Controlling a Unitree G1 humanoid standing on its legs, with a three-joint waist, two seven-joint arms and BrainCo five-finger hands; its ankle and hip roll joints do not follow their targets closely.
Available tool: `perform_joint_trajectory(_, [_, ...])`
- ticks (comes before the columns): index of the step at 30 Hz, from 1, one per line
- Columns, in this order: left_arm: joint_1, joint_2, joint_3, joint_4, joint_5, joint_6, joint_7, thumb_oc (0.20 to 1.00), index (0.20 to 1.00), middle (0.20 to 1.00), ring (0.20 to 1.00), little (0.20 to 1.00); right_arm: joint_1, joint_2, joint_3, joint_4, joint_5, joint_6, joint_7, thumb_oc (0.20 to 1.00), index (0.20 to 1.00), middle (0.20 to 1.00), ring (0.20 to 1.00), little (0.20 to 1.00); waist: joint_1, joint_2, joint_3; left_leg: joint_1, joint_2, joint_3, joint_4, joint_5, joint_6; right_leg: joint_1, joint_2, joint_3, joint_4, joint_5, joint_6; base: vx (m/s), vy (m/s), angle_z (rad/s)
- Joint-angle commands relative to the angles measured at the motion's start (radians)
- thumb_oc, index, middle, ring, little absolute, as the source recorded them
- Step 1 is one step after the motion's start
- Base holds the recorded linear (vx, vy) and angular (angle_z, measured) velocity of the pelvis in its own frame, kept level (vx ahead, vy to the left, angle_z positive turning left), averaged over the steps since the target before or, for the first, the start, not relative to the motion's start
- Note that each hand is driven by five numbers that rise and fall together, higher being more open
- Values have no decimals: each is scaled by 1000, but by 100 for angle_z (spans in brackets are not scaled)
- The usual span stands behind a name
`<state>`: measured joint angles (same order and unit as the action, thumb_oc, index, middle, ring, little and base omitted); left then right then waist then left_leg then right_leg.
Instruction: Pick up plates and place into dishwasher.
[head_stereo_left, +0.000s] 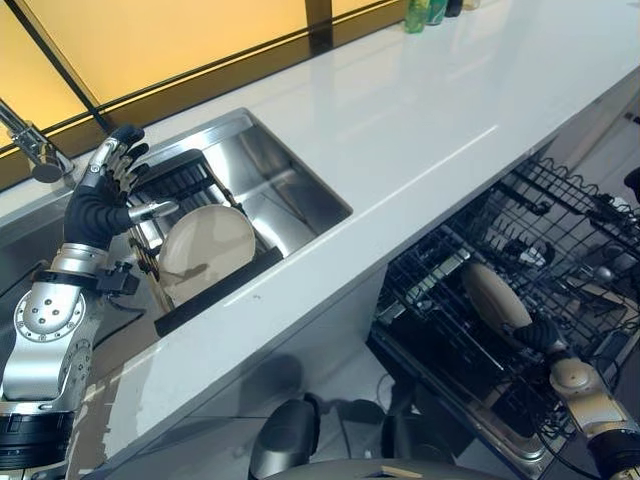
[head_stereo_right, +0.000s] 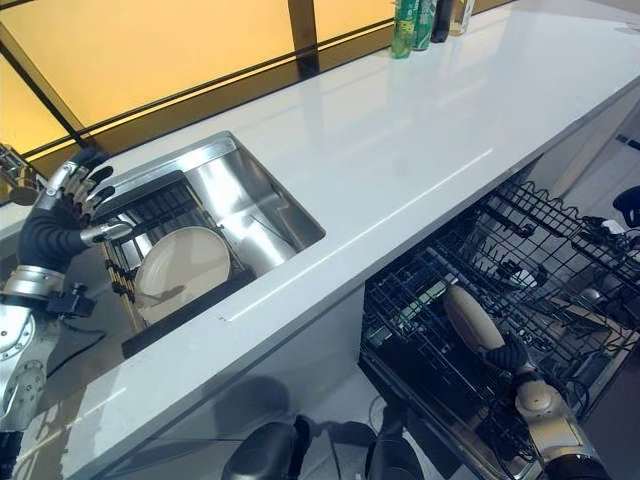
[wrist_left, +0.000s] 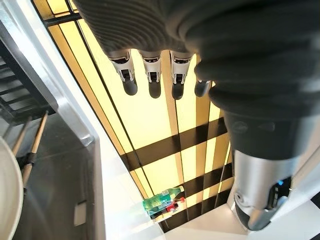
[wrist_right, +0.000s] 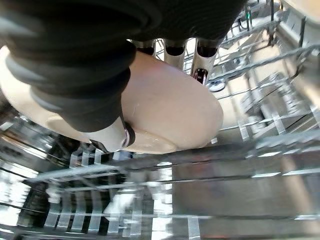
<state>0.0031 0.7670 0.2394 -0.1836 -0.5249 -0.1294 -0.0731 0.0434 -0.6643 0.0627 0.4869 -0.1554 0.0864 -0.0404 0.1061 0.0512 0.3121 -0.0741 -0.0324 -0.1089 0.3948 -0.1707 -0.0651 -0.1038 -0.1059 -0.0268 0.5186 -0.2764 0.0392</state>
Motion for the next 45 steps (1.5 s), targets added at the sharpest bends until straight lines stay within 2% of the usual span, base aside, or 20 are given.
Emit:
perform_joint_trajectory(1, [58, 27, 18, -106, -15, -16, -9, 1000, 1000, 1000, 1000, 1000, 125, 65, 171, 71, -72, 72, 33, 200, 200, 200, 200, 200, 16, 26, -70, -141, -47, 23, 2, 117, -39, 21, -11, -20, 26, 35, 40, 87, 33, 1])
perform_joint_trajectory(9, [114, 37, 62, -127, -45, 15, -39, 1000, 1000, 1000, 1000, 1000, 153, 52, 154, 78, -188, 110, 19, 200, 200, 200, 200, 200, 29, 17, -118, -94, -37, 22, -42, 128, -51, 103, -9, -36, -49, 38, 48, 90, -1, 3])
perform_joint_trajectory(15, [127, 51, 70, -125, -51, 37, -35, 1000, 1000, 1000, 1000, 1000, 157, 37, 136, 64, -191, 94, -1, 200, 200, 200, 200, 200, 34, 2, -148, -63, -29, 19, -63, 126, -48, 152, 0, -40, -107, 52, 57, 75, -43, 4])
perform_joint_trajectory(23, [119, 59, 72, -131, -57, 66, -36, 1000, 1000, 1000, 1000, 1000, 141, 41, 151, 70, -197, 134, 7, 200, 200, 200, 200, 200, 43, -6, -155, -48, -22, 3, -96, 143, -41, 164, 7, -37, -154, 80, 66, 10, -11, 2])
perform_joint_trajectory(24, [118, 59, 72, -132, -60, 65, -38, 1000, 1000, 1000, 1000, 1000, 137, 46, 151, 81, -182, 133, -8, 329, 329, 329, 329, 329, 45, -6, -154, -49, -24, 1, -97, 143, -41, 164, 6, -37, -158, 82, 66, 0, 0, 0])
perform_joint_trajectory(25, [117, 58, 73, -131, -62, 64, -40, 1000, 1000, 1000, 1000, 1000, 135, 49, 151, 87, -173, 129, -18, 868, 868, 868, 868, 868, 46, -7, -153, -50, -25, -2, -99, 144, -40, 165, 5, -37, -164, 84, 67, 0, 0, 0])
perform_joint_trajectory(26, [117, 56, 71, -132, -63, 61, -40, 1000, 1000, 1000, 1000, 1000, 136, 55, 148, 90, -169, 129, -26, 1000, 1000, 1000, 1000, 1000, 47, -9, -152, -51, -27, -4, -99, 143, -39, 165, 4, -36, -171, 87, 68, 0, 0, 0])
perform_joint_trajectory(33, [139, 46, 102, -133, -96, 53, -58, 1000, 1000, 1000, 1000, 1000, 149, 61, 111, 51, -159, 116, -50, 1000, 1000, 1000, 1000, 1000, 47, -30, -168, -20, -26, -16, -128, 133, -35, 189, -14, -31, -247, 113, 84, 14, 29, 3])
perform_joint_trajectory(40, [145, 19, 121, -116, -113, 26, -33, 1000, 1000, 1000, 1000, 1000, 135, 12, 60, -105, -146, 108, -51, 1000, 1000, 1000, 1000, 1000, 36, -69, -197, 13, -17, -12, -155, 110, -13, 182, -41, -14, -323, 158, 104, -20, 38, -1])
perform_joint_trajectory(45, [129, -13, 121, -88, -101, 5, -18, 1000, 1000, 1000, 1000, 1000, 103, -20, 12, -195, -149, 109, -52, 1000, 1000, 1000, 1000, 1000, 34, -91, -213, 30, -11, -5, -168, 91, 2, 179, -62, -13, -333, 164, 114, -45, 65, -5])
